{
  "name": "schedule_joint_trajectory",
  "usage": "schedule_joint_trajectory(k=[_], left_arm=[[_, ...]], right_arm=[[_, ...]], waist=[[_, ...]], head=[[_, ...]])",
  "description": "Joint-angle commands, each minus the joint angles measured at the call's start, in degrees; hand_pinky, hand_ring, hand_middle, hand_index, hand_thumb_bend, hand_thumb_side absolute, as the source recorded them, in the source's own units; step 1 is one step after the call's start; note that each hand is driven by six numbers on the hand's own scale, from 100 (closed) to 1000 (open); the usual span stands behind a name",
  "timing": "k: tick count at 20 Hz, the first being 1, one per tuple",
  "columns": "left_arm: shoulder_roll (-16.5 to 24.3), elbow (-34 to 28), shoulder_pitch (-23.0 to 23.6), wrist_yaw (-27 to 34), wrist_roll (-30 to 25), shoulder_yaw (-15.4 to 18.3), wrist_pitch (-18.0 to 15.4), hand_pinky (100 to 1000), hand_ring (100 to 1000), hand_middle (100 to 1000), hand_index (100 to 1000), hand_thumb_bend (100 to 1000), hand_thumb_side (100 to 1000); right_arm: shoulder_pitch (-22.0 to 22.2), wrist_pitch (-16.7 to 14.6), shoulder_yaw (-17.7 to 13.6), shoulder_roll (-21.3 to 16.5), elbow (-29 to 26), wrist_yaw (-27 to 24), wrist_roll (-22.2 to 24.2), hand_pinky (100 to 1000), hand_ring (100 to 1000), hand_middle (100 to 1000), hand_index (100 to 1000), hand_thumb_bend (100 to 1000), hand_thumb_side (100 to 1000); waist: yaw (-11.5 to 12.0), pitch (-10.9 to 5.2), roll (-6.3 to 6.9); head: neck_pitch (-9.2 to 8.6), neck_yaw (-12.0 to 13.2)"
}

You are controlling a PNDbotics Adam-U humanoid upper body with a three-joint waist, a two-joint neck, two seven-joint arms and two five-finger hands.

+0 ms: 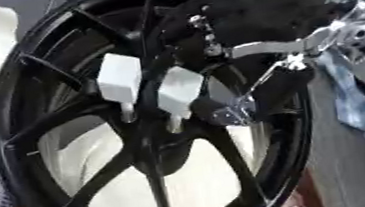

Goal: Pull the pin out of the wheel hub.

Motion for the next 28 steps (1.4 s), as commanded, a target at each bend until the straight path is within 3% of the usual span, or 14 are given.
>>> schedule_joint_trajectory(k=[1,17,20,21,23,28], left_arm=[[0.09,-1.16,-0.55,-0.48,0.01,-0.31,0.05,652,667,573,721,100,824],[-0.22,-1.16,-0.78,-0.61,0.03,-0.44,0.50,656,666,576,720,100,837],[-0.24,-1.16,-0.80,-0.62,-0.14,-0.52,0.57,657,666,576,720,100,835],[-0.25,-1.16,-0.76,-0.65,-0.21,-0.53,0.59,657,666,576,720,100,836],[-0.34,-1.16,-0.66,-0.67,-0.26,-0.52,0.66,658,666,576,720,100,837],[-0.63,-1.16,-0.45,-0.62,-0.41,-0.58,0.94,659,666,576,720,100,837]], right_arm=[[-0.65,-7.56,-0.70,-1.41,-0.68,0.83,6.87,922,928,870,885,108,512],[-0.58,-8.36,-0.42,-1.51,-0.68,1.70,6.79,925,929,871,878,106,496],[-0.61,-8.41,-0.54,-1.53,-0.68,1.91,7.08,927,932,874,888,187,525],[-0.65,-8.52,-0.67,-1.60,-0.68,1.89,7.15,931,935,877,907,301,563],[-0.83,-8.89,-1.02,-1.88,-0.68,1.78,7.40,933,937,875,915,373,594],[-1.80,-9.73,-1.70,-2.29,-0.68,1.20,8.22,936,934,866,920,430,619]], waist=[[0.17,-0.74,0.34],[0.82,0.28,-0.31],[0.68,0.34,-0.24],[0.61,0.33,-0.20],[0.46,0.26,-0.09],[0.26,-0.03,0.35]], head=[[-0.83,-0.28],[-1.64,-0.60],[-1.54,-0.65],[-1.58,-0.58],[-1.84,-0.56],[-2.49,-1.28]])
